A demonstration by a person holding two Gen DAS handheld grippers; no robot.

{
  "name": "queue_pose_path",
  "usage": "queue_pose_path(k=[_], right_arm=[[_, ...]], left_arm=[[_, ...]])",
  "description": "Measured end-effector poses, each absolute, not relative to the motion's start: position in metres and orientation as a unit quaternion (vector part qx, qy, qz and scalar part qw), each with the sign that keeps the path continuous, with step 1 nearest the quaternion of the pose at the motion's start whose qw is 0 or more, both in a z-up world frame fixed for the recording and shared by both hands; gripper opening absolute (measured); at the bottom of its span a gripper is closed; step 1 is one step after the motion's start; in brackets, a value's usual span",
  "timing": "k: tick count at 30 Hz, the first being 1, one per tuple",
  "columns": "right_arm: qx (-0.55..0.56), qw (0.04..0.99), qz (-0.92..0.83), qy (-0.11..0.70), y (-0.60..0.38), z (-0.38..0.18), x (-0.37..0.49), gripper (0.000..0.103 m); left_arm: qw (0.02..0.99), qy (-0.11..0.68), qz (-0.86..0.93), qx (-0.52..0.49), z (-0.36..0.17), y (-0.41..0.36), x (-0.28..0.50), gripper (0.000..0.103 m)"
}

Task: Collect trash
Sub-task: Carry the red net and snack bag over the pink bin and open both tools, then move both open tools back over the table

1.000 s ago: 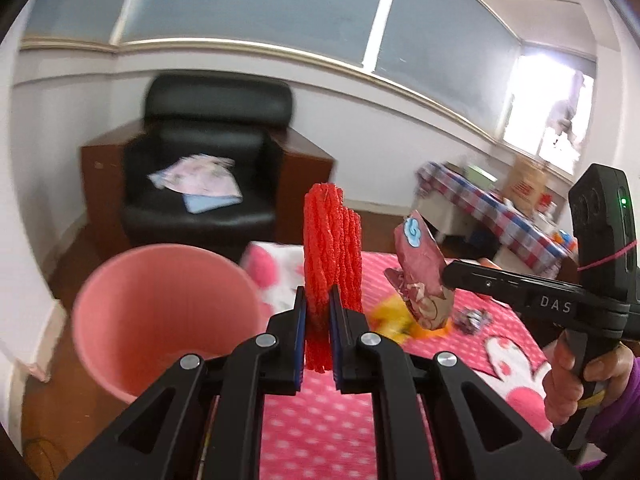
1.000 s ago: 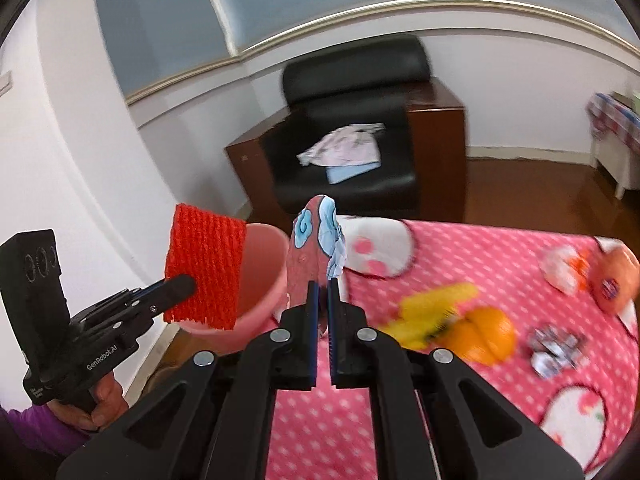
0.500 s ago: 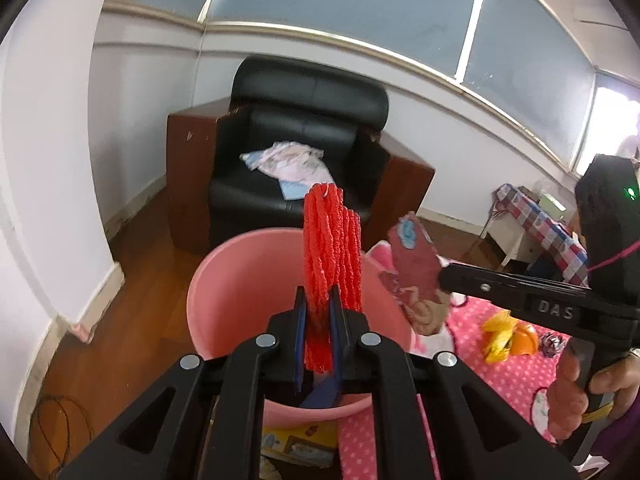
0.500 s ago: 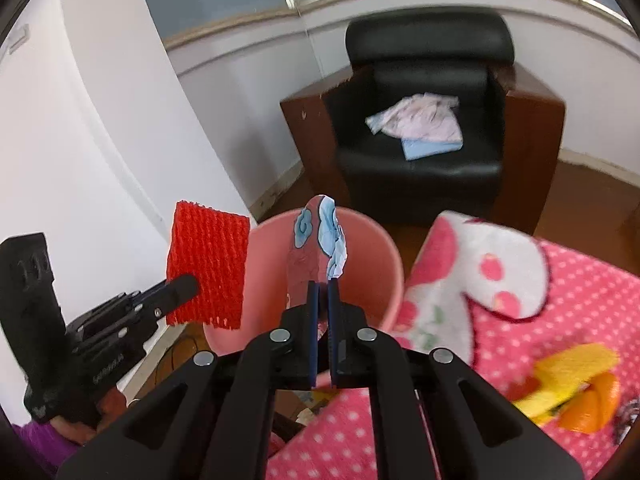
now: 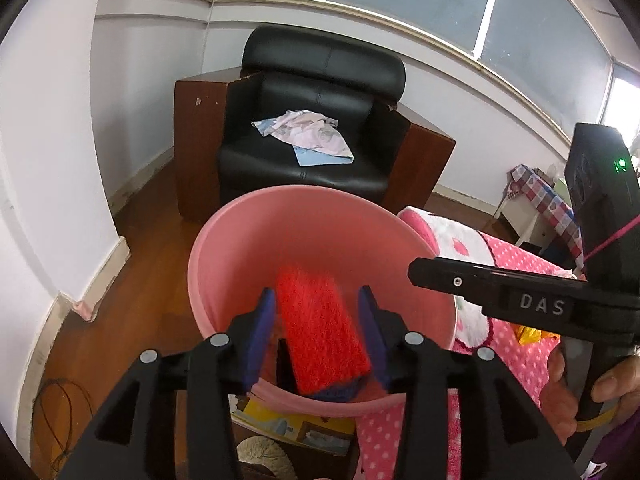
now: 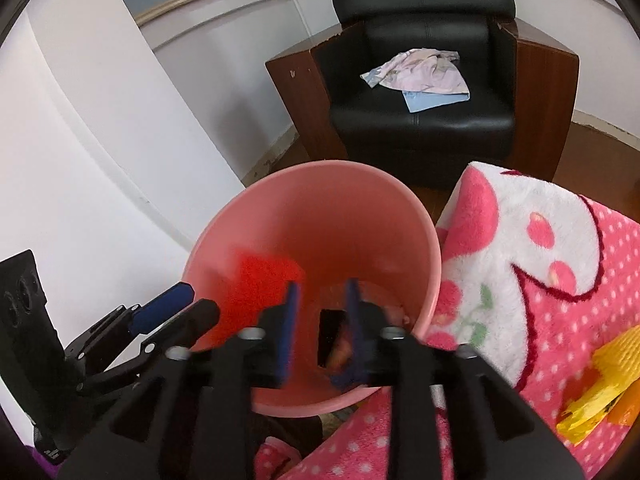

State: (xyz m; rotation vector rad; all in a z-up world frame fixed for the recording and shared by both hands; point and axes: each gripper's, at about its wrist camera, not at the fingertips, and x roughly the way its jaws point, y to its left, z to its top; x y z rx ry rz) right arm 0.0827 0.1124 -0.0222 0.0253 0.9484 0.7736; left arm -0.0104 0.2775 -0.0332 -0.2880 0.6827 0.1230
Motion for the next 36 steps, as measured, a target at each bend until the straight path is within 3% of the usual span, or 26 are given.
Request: queue_pose_path(k=[12,21,36], right_arm=[[0.028,0.836,0.369,0.405,0.076,0.005,0.065,0.03],[0.07,0.872,0.302,0.38,-0.019,0.026,0.051,0.03],[0.135,0.893,0.18,0.391,-0.19,-0.002,0.054,0.03]], left_arm=[[0.941,0.306,0.061,-0.13,-0.007,0.263,-0.024,0.046],[0.949,0.289,0.025,-0.12,0.019,0.221,-0.035,0.046],[0.928,0.35,-0.111,-0.057,0.003,0.094,-0.004,0.043]])
